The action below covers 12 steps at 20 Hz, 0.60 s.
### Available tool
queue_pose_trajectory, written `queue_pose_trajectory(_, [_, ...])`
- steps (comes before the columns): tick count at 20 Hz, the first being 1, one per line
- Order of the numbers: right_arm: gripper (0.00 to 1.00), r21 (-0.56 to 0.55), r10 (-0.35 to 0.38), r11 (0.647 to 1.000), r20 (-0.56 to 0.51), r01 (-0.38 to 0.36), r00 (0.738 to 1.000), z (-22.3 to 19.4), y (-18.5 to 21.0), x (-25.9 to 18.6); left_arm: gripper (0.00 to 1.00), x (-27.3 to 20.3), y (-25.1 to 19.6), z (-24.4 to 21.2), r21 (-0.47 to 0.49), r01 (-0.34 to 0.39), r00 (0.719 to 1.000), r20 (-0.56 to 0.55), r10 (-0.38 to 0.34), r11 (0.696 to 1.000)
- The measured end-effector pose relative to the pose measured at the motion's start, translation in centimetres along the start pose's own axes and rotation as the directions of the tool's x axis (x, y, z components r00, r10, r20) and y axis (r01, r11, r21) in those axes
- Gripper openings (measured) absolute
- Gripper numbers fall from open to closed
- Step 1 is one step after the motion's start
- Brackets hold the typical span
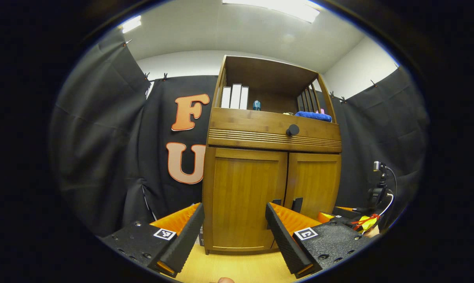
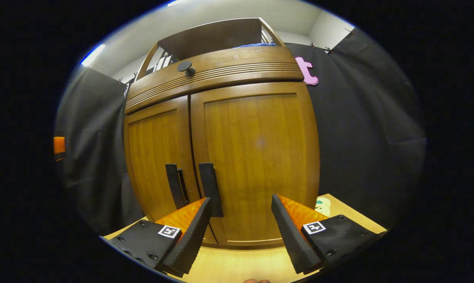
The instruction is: Open the right door of the double-door shoe cabinet with the right hand, and open the left door with the left hand.
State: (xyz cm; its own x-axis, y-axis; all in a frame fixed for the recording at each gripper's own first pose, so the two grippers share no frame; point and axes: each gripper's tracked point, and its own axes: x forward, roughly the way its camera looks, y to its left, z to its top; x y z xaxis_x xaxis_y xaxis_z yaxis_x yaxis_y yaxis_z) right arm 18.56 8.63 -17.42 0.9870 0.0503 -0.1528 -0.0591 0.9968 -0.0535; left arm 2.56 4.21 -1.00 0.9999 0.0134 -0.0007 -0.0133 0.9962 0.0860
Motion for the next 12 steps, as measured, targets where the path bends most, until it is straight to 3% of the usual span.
queue_pose_trajectory(2, [0.98, -0.015, 0.011, 1.0, 0.004, -0.011, 1.0, -0.3, 1.2, 1.4, 0.94, 0.3, 0.4, 0.0, 0.014, -0.005, 1.0, 0.001, 0.005, 1.0])
queue_pose_trajectory(3, [0.93, -0.03, 0.015, 0.999, 0.008, -0.015, 1.0, -0.3, 1.7, 2.1, 0.94, 0.5, 0.6, -0.1, 0.021, -0.003, 1.0, -0.003, 0.003, 1.0])
queue_pose_trajectory(4, [0.98, -0.044, 0.018, 0.999, 0.01, -0.018, 1.0, -0.2, 2.2, 2.8, 0.91, 0.7, 0.7, -0.1, 0.028, -0.001, 1.0, -0.007, 0.001, 1.0])
queue_pose_trajectory(8, [0.98, -0.054, 0.017, 0.998, -0.005, -0.018, 1.0, -0.7, 3.3, 5.3, 0.91, 1.8, 1.6, 0.1, 0.033, -0.01, 1.0, 0.002, 0.01, 0.999])
queue_pose_trajectory(9, [0.89, -0.055, 0.016, 0.998, -0.006, -0.016, 1.0, -0.8, 3.4, 5.8, 0.92, 2.0, 1.8, 0.1, 0.031, -0.007, 1.0, 0.005, 0.007, 1.0])
queue_pose_trajectory(10, [0.98, -0.06, 0.014, 0.998, -0.006, -0.014, 1.0, -1.0, 3.5, 6.3, 0.92, 2.2, 1.9, 0.1, 0.027, -0.002, 1.0, 0.01, 0.002, 1.0])
queue_pose_trajectory(11, [1.0, -0.066, 0.01, 0.998, -0.01, -0.01, 1.0, -1.2, 3.6, 6.9, 0.94, 2.4, 2.2, 0.1, 0.025, -0.004, 1.0, 0.014, 0.004, 1.0])
queue_pose_trajectory(12, [0.99, -0.07, 0.005, 0.998, -0.017, -0.007, 1.0, -1.4, 3.9, 7.6, 0.91, 2.6, 2.5, 0.0, 0.021, -0.005, 1.0, 0.016, 0.004, 1.0])
